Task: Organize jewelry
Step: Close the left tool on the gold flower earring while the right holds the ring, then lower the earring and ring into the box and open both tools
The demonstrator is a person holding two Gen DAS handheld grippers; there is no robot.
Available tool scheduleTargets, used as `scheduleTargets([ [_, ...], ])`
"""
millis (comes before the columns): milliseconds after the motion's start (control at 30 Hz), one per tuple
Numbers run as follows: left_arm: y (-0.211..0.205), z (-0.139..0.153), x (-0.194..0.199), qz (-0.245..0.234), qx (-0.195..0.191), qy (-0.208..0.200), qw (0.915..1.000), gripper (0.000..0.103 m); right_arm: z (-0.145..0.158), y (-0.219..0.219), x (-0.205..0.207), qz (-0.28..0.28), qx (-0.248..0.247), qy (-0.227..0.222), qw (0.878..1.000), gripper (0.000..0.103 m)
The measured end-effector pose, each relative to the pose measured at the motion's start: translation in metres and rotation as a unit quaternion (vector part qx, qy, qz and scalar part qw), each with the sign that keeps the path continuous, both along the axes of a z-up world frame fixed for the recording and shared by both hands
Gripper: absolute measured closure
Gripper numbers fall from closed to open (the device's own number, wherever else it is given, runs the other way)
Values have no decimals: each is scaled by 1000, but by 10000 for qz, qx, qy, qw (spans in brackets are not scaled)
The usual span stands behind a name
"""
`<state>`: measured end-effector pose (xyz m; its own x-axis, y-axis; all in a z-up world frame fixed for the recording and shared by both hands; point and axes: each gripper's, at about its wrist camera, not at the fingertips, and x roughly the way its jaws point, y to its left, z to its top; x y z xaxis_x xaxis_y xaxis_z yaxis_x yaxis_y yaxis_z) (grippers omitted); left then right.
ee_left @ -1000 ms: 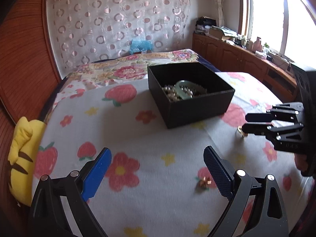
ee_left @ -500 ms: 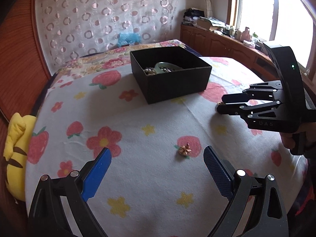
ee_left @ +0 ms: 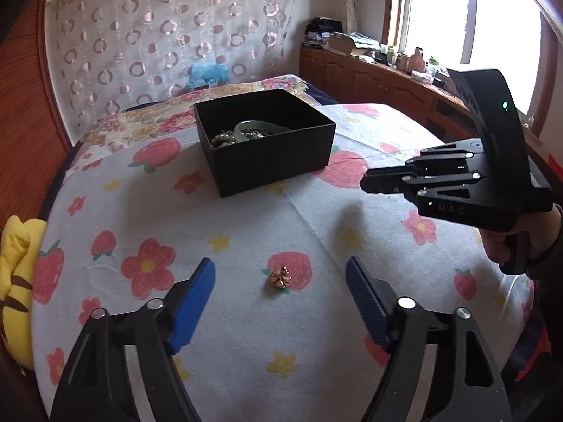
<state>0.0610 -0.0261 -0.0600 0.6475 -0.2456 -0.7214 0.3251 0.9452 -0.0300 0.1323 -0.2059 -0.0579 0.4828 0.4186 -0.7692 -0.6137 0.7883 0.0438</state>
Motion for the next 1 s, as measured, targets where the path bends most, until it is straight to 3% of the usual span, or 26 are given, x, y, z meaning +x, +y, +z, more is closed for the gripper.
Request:
scheduleTargets([
  [233,-10,-12,5,-73,172,186,9997,65,6,-4,-4,5,53,-61,10000,92],
  [400,-11,-17,9,-44,188,285,9994,79,6,-4,-4,5,62,-57,10000,92],
  [567,-10,-21,12,-2,248,328,9992,82,6,0,-7,34,50,-47,10000,92],
  [633,-10,-21,12,12,266,317,9991,89,6,1,-8,37,56,-49,10000,92],
  [1000,-6,0,6,19,127,25,9999,89,27,3,-4,38,136,-234,9996,92],
])
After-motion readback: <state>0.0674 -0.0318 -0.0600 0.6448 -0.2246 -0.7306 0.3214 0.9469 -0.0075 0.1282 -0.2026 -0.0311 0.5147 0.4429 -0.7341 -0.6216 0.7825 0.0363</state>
